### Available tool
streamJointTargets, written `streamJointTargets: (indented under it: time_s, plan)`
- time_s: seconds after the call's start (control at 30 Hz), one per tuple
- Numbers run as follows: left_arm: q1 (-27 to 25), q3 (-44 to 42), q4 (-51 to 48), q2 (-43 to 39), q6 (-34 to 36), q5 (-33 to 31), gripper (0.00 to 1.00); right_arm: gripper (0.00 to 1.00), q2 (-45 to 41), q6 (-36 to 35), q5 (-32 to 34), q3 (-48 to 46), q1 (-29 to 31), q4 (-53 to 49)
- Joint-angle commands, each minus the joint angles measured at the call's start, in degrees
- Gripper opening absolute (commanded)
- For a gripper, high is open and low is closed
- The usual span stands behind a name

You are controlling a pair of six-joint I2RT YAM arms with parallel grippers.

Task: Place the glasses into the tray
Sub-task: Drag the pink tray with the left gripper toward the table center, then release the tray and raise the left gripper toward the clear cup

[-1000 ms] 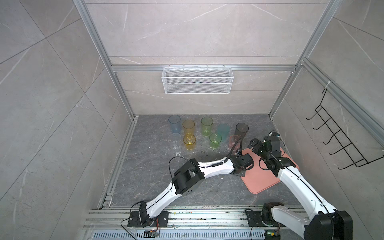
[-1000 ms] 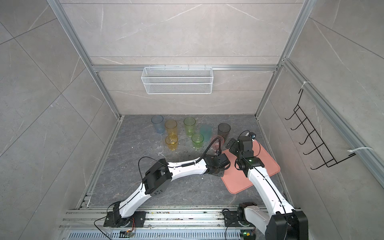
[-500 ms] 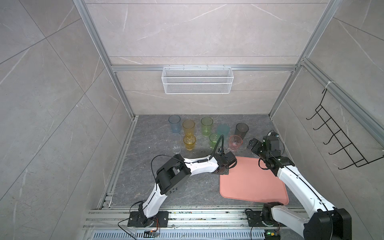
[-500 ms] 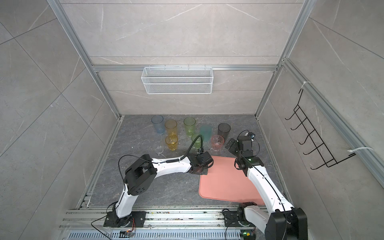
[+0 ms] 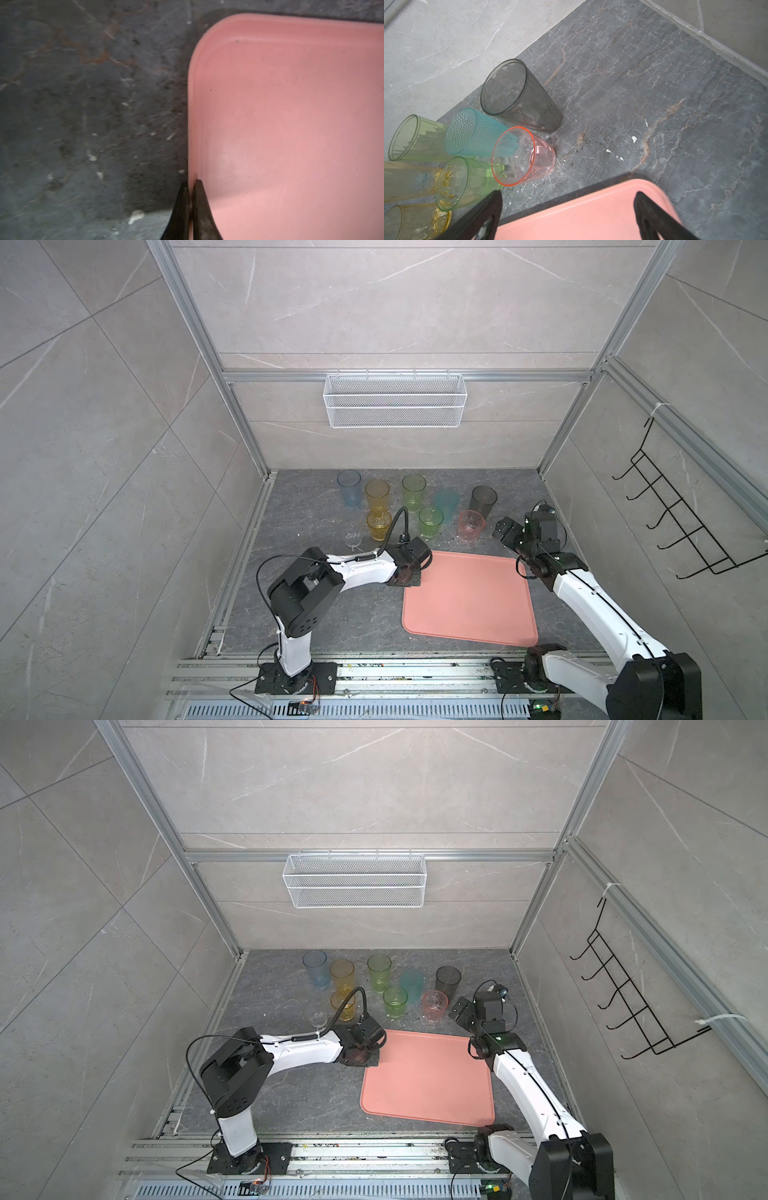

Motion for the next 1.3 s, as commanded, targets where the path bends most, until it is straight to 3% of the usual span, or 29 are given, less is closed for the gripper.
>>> streamJointTargets:
  time_s: [0.0, 0.57, 0.8, 1.17, 1.27]
  plan:
    - [3.0, -4.2, -4.3, -3.2, 2.7, -1.6, 0.00, 1.00, 0.5, 0.2, -0.5, 1.6, -0.2, -1.0]
    - [13.9, -17.1, -4.3, -16.4, 15.6, 1.0, 0.00, 1.00, 1.4, 0.2, -2.1, 1.6, -0.1, -0.4]
    - [17.7, -19.8, -5.0, -19.4, 12.7, 0.5, 0.00, 1.00, 1.5, 0.1, -2.7, 1.6, -0.2, -0.1]
    - [19.1, -20.5, -4.4, -20.3, 11.9, 0.3, 0.00, 1.00, 1.0, 0.1, -3.5, 1.3, -0.2, 0.2]
    - [19.2, -20.3, -4.9, -20.8, 11.7, -0.1, 0.06, 1.00, 0.9, -0.1, -3.6, 1.4, -0.2, 0.2]
